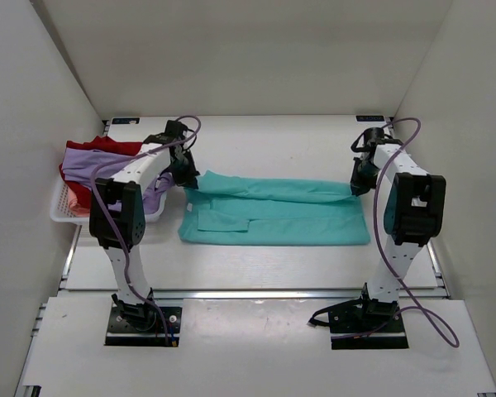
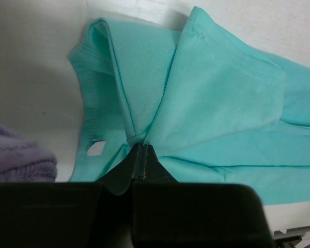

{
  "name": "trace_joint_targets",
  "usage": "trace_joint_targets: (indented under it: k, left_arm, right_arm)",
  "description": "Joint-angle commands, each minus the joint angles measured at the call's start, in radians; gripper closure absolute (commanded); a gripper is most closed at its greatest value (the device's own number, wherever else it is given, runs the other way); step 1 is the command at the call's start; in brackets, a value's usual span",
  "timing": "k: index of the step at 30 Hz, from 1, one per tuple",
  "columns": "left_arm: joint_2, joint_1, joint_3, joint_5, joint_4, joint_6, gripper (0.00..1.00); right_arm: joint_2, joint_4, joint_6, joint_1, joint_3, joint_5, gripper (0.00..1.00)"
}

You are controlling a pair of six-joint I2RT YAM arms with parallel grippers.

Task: Fold and stack the t-shirts
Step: Fold the other side of the tshirt into a rectangle

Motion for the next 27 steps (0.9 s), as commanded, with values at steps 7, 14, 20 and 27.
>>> trace_joint_targets:
  k: [7,14,20,27]
  left_arm:
    - [-0.124,0.002,-0.079,0.015,0.023,0.003,1.0]
    - [-0.184,0.008,-0.146,0.023,0.03,0.007,1.0]
    - [-0.202,0.004,-0.169,0.018,0.023,0.006,1.0]
    - [-0.231,0.008,-0.204,0.006,0.027,0.009,1.0]
  right_arm:
    - [-0.085,0.063,-0.016,-0.007,-0.062,0.001,1.0]
    - [-0.125,0.081,-0.016,-0.041,-0.097,-0.002,1.0]
    - [-0.145,0.088,-0.013,-0.023,-0.138,0.003,1.0]
    - [-0.186,0.121,-0.013,-0.006,-0.226,-0.025,1.0]
